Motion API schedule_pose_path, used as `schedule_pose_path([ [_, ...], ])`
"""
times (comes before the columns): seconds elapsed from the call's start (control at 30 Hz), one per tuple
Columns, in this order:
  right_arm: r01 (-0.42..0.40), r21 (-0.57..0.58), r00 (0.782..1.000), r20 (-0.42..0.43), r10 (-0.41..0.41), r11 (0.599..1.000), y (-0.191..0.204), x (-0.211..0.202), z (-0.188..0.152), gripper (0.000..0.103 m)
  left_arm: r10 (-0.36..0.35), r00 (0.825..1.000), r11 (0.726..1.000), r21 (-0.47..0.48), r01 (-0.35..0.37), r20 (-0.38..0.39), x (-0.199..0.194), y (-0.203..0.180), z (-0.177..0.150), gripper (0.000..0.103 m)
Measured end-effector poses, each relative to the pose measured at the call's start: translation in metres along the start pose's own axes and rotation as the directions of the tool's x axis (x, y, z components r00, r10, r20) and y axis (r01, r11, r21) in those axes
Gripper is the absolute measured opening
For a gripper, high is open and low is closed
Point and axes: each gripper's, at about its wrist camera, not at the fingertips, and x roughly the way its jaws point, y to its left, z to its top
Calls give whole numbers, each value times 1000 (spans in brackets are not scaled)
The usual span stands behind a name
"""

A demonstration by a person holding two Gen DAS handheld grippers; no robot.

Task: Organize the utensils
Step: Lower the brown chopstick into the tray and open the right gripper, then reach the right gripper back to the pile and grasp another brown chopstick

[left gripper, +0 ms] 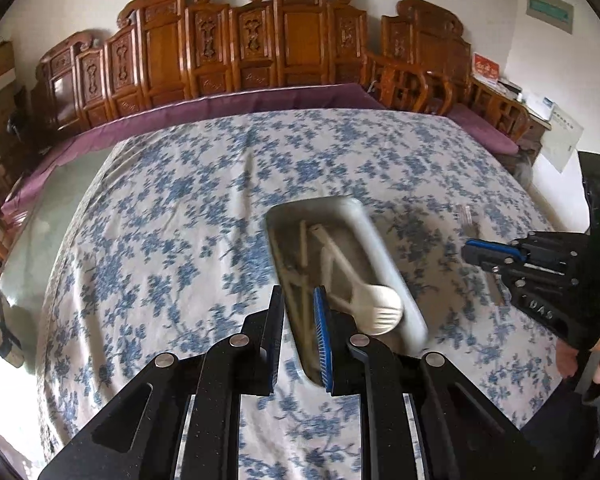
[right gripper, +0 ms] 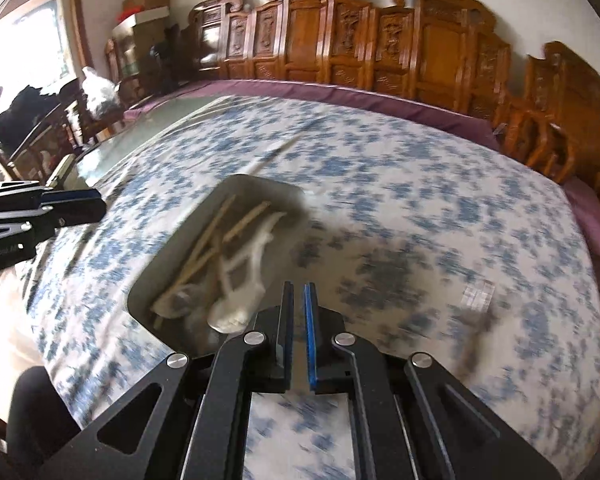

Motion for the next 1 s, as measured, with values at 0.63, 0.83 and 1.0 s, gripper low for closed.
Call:
schedule_pose_path([
  [0.63, 171, 114, 984, -62, -165, 979, -129, -24, -74, 37, -76, 997, 993, 87, 76, -3, 32, -102, 24, 60],
  [0.83, 157, 130, 986, -80, -147, 979, -140, -11, -83, 37, -93, 995, 990, 103, 95, -29, 48, -127, 24, 60],
  [1.0, 130, 151, 989, -88, -118, 980, -147, 5, -83, 37, -94, 994, 988, 119, 100, -54, 63, -142, 22, 60],
])
